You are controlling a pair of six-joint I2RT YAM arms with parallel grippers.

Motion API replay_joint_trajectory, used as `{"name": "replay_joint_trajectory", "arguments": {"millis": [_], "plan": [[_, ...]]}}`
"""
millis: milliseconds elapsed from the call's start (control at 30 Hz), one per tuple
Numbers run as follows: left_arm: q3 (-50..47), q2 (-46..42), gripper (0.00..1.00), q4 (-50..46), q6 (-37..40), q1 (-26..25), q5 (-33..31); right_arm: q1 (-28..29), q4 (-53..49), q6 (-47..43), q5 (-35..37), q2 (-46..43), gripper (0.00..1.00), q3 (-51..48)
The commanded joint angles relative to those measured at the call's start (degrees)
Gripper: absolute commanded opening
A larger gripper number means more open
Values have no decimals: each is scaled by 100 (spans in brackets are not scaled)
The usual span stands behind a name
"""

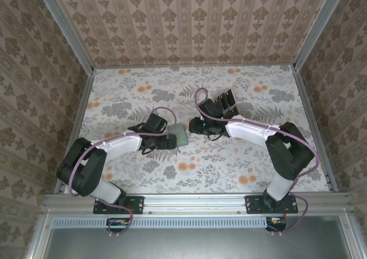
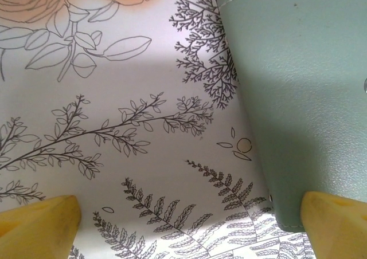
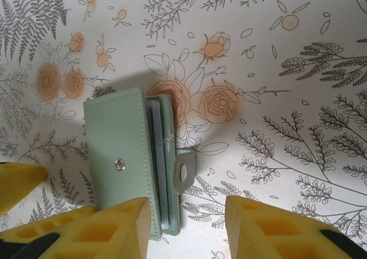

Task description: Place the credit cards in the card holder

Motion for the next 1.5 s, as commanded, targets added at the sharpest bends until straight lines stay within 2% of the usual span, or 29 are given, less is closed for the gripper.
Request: {"name": "replay_joint_trajectory", "arguments": {"millis": [0,633,1033,1467], "plan": [[244,253,100,-431,252,-82,-330,-6,-305,-184,-19,102,40,231],[281,543,100,-529,169,-159,-412,47,-678,-398,-28,616,32,729],[256,534,100,-467,161,-156,-412,47,-643,-388,-48,731,12,739],[236,537,100,-427,152,-156,-412,47,-511,-325,-159,753,16,660]]}}
